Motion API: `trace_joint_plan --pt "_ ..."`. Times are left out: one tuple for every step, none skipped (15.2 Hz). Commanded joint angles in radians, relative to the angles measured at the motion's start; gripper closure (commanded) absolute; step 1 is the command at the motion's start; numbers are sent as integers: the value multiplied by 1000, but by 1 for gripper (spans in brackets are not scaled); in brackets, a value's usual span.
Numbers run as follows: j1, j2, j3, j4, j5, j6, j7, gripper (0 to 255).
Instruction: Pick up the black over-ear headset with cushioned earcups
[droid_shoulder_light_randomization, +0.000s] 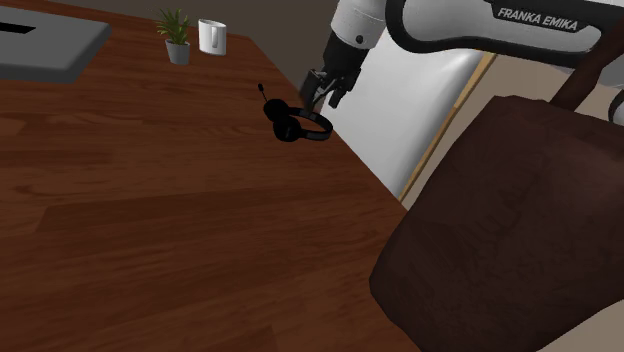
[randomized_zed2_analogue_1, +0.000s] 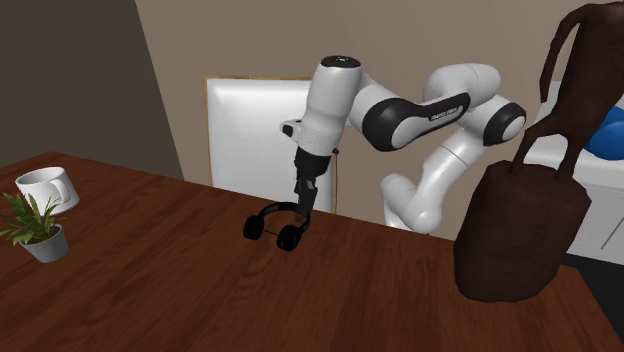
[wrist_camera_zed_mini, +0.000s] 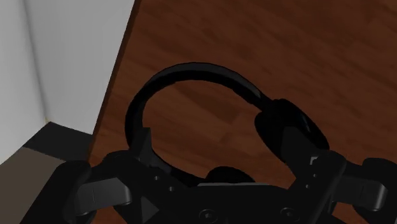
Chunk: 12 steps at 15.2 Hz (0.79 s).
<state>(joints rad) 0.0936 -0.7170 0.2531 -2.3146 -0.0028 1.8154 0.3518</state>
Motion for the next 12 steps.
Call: trace_joint_plan --pt "8 31 34 13 8 47 28 0" --pt "11 48 53 19 11 71 43 0" --pt "13 65 72 26 12 95 58 0" --pt "15 83 91 34 13 119 74 0" --pt "16 87 96 36 13 124 78 0" --pt "17 86 97 22 13 137 80 0" --pt "18 85 99 7 14 150 81 0" --pt "18 84 100 -7 15 163 83 0" --pt "19 83 102 -21 16 176 85 0" --pt "20 82 103 -34 16 189 87 0" --pt "21 82 105 -48 17 202 88 0" --pt "22 82 108 -69 18 222 91 0"
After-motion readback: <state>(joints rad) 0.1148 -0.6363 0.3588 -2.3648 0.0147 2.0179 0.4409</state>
